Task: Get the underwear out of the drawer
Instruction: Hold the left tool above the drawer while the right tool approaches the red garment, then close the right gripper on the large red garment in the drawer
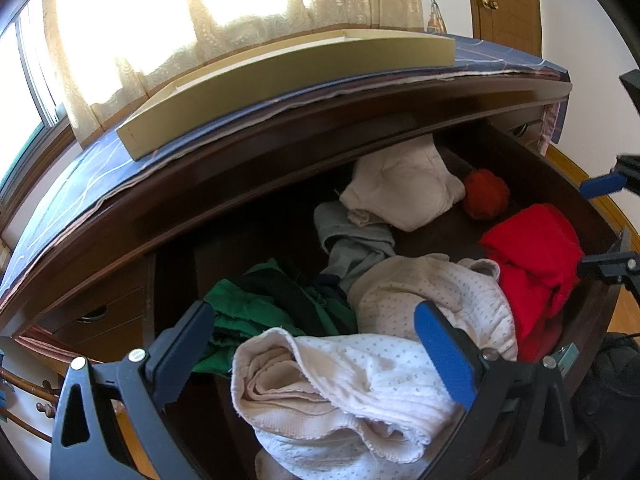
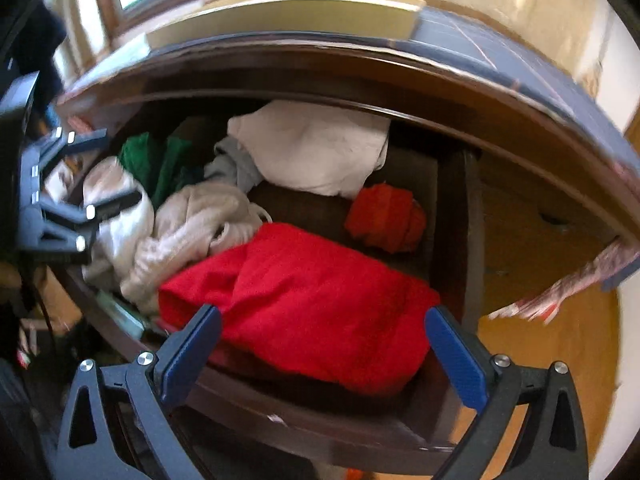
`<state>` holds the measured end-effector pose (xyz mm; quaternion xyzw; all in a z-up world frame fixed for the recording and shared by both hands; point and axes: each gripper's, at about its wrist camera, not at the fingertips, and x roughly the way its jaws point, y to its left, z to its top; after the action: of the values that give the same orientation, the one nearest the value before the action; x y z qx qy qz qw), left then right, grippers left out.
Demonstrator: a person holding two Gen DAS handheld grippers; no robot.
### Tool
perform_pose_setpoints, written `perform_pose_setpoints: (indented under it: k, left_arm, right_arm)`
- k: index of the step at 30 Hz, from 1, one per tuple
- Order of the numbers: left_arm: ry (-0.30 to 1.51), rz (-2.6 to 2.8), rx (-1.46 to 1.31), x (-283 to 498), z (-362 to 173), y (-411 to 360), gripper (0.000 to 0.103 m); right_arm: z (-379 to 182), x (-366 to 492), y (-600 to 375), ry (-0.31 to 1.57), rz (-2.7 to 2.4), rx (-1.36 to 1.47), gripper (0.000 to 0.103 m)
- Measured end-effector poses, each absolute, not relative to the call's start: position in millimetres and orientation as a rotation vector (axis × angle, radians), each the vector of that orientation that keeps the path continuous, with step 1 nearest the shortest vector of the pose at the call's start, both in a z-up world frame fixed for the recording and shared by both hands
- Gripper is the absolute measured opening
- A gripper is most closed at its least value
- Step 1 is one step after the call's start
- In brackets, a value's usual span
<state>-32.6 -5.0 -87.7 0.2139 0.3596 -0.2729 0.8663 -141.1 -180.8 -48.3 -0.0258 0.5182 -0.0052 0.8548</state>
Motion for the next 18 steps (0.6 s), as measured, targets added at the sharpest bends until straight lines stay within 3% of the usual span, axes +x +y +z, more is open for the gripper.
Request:
perform_pose_setpoints:
  k: [7,18]
  left_arm:
    - [0.759,-0.577,0.454,-34,-89,-6,0.102]
    - [0.769,-0.572,0.463,-35,-92,-12,0.102]
  right_arm:
    - [-49,-144,-172,1.159,0.083,-0.298,0.102]
    - [-71,-112,-168,1.256,0.185,-0.42,0.102]
